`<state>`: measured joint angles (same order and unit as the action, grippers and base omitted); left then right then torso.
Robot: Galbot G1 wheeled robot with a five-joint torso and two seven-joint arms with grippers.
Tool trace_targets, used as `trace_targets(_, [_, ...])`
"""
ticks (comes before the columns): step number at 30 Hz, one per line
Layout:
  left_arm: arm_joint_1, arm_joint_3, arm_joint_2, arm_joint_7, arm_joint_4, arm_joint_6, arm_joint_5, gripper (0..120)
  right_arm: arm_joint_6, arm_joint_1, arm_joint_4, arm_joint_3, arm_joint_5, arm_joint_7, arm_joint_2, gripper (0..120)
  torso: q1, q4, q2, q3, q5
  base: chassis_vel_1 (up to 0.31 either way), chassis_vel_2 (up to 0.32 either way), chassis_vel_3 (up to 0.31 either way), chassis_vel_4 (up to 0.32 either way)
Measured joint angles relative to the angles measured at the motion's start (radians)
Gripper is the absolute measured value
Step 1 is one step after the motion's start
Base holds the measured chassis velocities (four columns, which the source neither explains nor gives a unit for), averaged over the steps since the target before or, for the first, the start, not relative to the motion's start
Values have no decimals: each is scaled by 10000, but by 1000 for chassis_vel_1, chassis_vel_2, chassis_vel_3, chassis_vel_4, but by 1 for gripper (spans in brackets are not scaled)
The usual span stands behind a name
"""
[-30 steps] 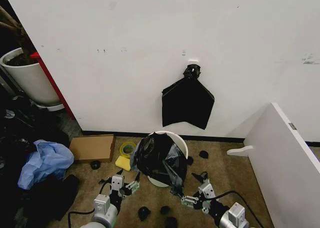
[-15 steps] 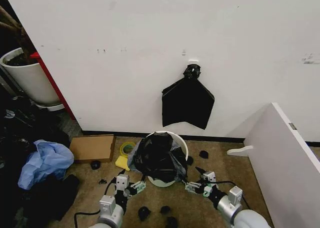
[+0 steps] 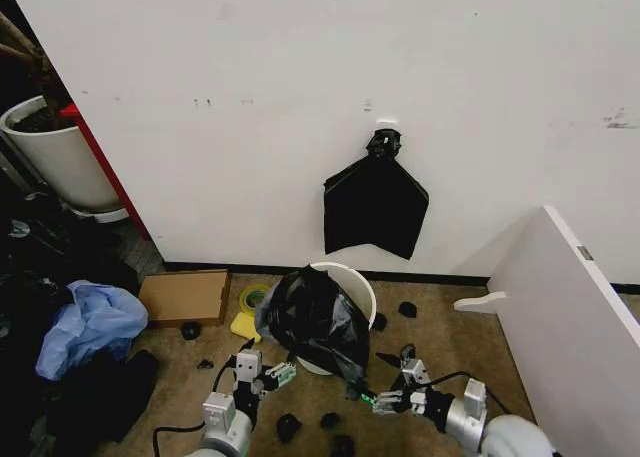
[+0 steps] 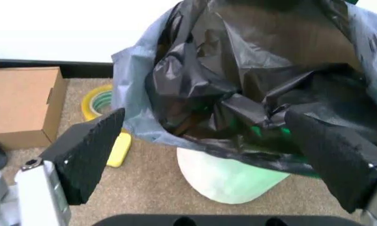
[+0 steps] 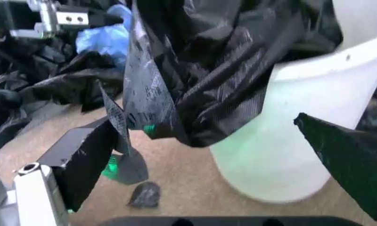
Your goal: Place the garbage bag over the trash bin.
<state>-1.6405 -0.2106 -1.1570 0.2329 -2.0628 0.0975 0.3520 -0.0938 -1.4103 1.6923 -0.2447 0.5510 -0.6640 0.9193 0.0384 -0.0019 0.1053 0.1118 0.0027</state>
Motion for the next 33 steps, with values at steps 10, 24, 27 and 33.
trace_targets(10, [1048, 413, -100, -2273, 1002, -1852, 529, 100, -730, 573, -924, 27, -28, -402, 361, 100, 0, -2, 0, 0, -1, 0, 0, 0, 0])
trace_targets(24, [2745, 1837, -58, -3731, 2503, -1833, 2695, 97, -1173, 407, -661, 151, -336, 180, 190, 100, 0, 0, 0, 0, 0, 0, 0, 0, 0])
trace_targets(27, [3057, 2196, -170, -3708, 2852, -1698, 2985, 94, -1311, 355, -655, 132, -352, 175, 142, 100, 0, -1, 0, 0, 0, 0, 0, 0, 0])
trace_targets(33, [3437, 2475, -399, -3684, 3293, -1558, 3262, 75, -1409, 313, -543, 136, -359, 174, 77, 100, 0, 0, 0, 0, -1, 0, 0, 0, 0])
